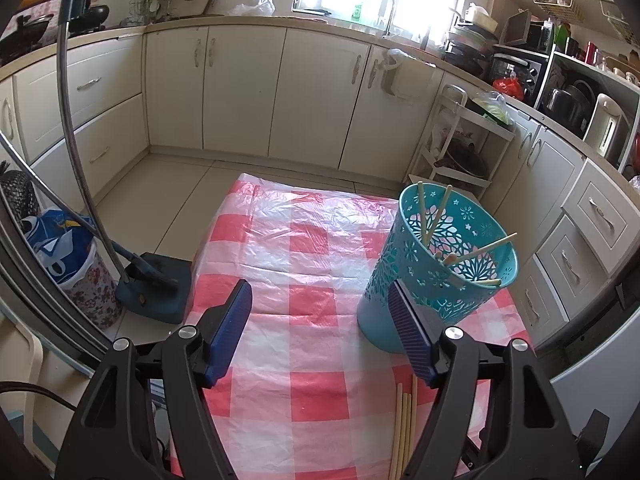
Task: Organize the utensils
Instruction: 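Move both open tools back toward the remaining chopsticks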
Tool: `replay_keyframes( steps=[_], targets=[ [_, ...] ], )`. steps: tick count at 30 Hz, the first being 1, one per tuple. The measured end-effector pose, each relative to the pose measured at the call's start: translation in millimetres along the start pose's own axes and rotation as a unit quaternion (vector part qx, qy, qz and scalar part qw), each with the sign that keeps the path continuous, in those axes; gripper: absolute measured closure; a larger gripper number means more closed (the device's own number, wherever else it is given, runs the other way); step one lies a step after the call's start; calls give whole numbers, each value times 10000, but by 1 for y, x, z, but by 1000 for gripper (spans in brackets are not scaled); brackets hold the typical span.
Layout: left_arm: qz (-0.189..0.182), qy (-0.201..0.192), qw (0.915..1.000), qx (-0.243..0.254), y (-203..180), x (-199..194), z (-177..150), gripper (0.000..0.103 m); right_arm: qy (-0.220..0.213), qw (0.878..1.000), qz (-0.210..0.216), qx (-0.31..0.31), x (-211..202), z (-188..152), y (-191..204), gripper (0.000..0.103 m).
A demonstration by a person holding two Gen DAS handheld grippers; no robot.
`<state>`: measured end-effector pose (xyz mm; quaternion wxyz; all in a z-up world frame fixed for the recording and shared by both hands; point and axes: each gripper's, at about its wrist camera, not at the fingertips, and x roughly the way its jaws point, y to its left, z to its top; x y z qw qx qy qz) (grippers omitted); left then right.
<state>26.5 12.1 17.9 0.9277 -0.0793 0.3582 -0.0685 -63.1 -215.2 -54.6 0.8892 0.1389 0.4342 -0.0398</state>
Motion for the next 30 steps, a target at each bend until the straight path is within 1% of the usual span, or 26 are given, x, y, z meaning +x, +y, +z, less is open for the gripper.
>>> replay_keyframes(
  steps=[21, 26, 30],
  targets=[
    [19, 67, 10000, 47, 1, 3, -2, 35, -17, 10000, 14, -20, -1, 0, 0, 61],
    [69, 89, 9999, 99, 17, -2, -2, 34, -93, 9999, 17, -130, -4, 1, 4, 61],
    [193, 222, 9995, -88, 47, -3, -5, 34, -157, 9994, 63, -296, -7, 3, 9, 61]
  ],
)
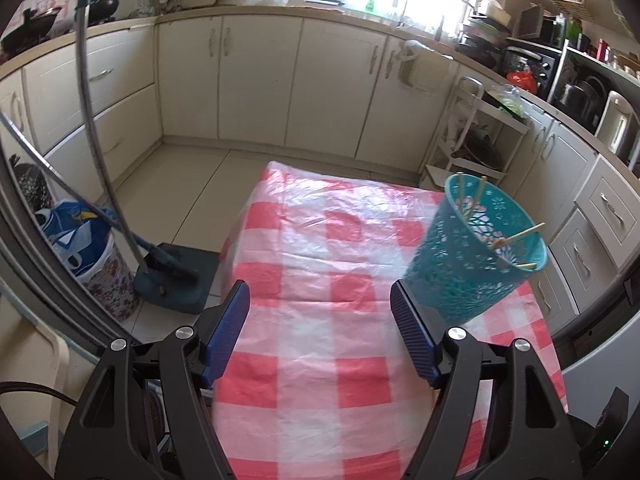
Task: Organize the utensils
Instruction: 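Move both open tools back toward the remaining chopsticks, then close the left tool on a wooden chopstick from the pile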
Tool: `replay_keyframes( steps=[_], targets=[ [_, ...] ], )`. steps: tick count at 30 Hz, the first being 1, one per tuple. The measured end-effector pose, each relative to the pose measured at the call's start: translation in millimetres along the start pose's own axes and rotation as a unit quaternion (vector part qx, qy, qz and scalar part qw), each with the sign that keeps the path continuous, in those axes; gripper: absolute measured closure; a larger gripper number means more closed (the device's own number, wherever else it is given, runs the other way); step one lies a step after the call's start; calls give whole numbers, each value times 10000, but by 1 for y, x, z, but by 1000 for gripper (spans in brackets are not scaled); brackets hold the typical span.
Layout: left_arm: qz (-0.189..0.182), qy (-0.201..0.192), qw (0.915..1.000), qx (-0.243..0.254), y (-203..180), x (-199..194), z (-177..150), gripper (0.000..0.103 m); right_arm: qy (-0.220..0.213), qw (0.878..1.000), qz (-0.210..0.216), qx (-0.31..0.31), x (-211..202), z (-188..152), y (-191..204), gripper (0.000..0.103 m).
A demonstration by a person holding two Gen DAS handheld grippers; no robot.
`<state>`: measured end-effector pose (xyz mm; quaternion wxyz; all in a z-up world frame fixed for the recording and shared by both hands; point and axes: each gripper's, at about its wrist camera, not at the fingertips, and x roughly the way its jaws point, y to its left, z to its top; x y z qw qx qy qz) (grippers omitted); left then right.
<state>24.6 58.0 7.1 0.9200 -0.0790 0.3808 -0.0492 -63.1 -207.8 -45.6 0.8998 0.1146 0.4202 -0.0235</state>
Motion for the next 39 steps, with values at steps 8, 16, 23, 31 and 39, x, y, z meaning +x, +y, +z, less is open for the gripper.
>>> replay_keyframes(
  steps=[8, 16, 23, 31, 39],
  targets=[
    [44, 226, 9997, 35, 9, 6, -8, 34, 95, 9991, 180, -377, 10, -1, 21, 66],
    [18, 298, 9966, 764, -26, 6, -18, 34, 338, 9970, -55, -692, 36, -2, 42, 74],
    [20, 363, 9939, 1042, -35, 7, -23, 31, 431, 9943, -160, -957, 50, -3, 51, 79],
    [-334, 841, 9867, 1352, -52, 20, -46, 30, 446, 9892, -188, -1387, 51, -2, 46, 91],
    [-570, 1403, 9682, 1990, -91, 41, -101, 30, 486, 9873, -170, -1500, 46, 1, 18, 93]
  ],
)
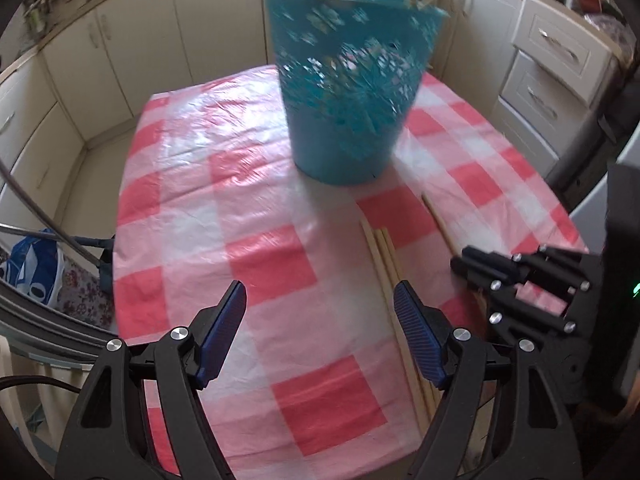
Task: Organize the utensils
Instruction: 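Close the left tool on a wooden chopstick from the pile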
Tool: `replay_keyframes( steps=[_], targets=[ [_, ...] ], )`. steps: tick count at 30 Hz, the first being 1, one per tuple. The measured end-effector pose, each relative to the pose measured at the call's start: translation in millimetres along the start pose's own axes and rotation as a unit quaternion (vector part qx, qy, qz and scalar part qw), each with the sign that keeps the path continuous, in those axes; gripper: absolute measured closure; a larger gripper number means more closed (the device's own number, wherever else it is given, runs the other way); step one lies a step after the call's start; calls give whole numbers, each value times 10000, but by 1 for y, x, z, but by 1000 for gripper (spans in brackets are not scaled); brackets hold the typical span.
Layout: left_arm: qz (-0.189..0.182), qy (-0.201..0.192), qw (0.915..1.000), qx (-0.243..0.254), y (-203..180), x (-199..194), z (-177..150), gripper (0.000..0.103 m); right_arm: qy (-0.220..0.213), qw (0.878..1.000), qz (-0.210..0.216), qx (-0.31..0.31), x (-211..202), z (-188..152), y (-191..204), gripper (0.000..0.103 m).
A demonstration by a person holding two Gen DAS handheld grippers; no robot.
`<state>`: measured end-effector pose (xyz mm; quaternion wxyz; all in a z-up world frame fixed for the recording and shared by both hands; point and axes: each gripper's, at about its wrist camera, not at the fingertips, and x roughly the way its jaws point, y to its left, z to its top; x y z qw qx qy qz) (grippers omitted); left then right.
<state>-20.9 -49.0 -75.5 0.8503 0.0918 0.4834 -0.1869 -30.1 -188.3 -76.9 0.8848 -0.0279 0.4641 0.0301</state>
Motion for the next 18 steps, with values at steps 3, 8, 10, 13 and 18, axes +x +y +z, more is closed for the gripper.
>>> replay_keyframes(
  steps=[3, 8, 10, 13, 18],
  targets=[
    [-36, 106, 9999, -43, -2, 9, -2, 30, -47, 10000, 54, 35, -1, -3, -4, 93],
    [-191, 160, 9994, -225, 4, 15, 0, 30, -81, 9999, 106, 89, -1, -4, -6, 93],
    [-163, 186, 9995, -207, 4, 17, 1, 31, -86, 9998, 143, 86, -1, -4, -7, 93],
    [-148, 245, 9995, -161, 1, 22, 1, 31, -89, 9998, 166, 86, -1, -3, -8, 93],
    [-111, 300, 9994, -94, -4, 28, 1, 30, -108, 9998, 176, 85, -1, -4, -8, 93]
  ],
)
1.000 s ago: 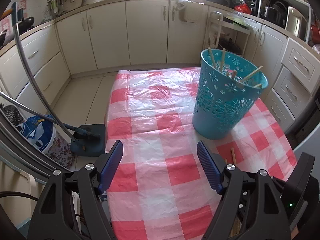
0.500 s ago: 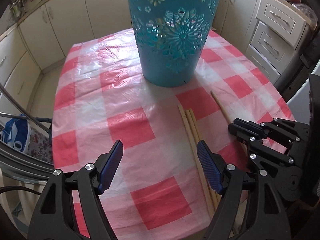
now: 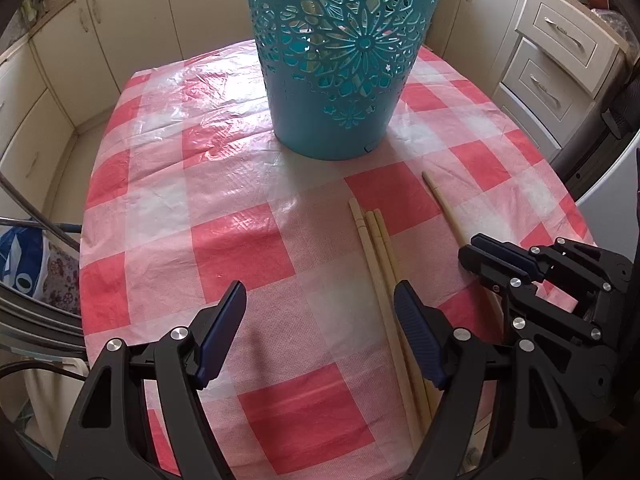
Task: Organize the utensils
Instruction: 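Close the left tool on a wooden chopstick from the pile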
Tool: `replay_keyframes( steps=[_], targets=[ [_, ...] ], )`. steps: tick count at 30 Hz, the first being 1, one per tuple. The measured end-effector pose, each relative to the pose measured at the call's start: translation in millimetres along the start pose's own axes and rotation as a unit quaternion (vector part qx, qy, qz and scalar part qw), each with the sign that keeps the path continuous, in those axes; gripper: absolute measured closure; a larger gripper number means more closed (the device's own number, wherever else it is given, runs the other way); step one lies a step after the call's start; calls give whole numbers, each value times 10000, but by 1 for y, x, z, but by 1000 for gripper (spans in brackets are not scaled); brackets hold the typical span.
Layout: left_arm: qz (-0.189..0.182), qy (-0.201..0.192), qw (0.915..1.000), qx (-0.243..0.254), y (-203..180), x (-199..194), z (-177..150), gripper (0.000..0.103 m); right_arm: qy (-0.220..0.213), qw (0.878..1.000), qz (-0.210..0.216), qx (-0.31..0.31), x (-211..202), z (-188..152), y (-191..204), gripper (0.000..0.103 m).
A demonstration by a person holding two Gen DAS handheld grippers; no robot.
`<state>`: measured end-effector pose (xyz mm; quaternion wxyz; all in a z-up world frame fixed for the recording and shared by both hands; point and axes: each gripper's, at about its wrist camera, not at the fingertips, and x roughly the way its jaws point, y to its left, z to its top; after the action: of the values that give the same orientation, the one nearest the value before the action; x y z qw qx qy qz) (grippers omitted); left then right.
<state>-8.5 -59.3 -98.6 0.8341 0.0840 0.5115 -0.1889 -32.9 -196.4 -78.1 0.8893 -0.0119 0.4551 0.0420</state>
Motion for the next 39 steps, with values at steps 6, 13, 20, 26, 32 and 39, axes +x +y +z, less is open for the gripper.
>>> replay_keyframes(
  steps=[6, 13, 20, 26, 32, 39],
  targets=[
    [150, 82, 9998, 31, -1, 6, 0, 31, 2, 10000, 13, -18, 0, 0, 0, 93],
    [138, 115, 9998, 25, -3, 10, 1, 30, -10, 10000, 28, -16, 0, 0, 0, 93],
    [271, 169, 9995, 10, -3, 14, 1, 31, -17, 10000, 54, -27, 0, -1, -1, 93],
    [313, 190, 9993, -14, -3, 16, 2, 31, 11, 10000, 76, -35, -1, 0, -1, 93],
    [352, 147, 9993, -37, -6, 19, 9, 35, 93, 10000, 20, -9, 5, 9, -4, 92],
    [369, 90, 9993, -53, -11, 22, 14, 47, 157, 9998, -10, -99, 9, 13, -4, 92]
  ],
)
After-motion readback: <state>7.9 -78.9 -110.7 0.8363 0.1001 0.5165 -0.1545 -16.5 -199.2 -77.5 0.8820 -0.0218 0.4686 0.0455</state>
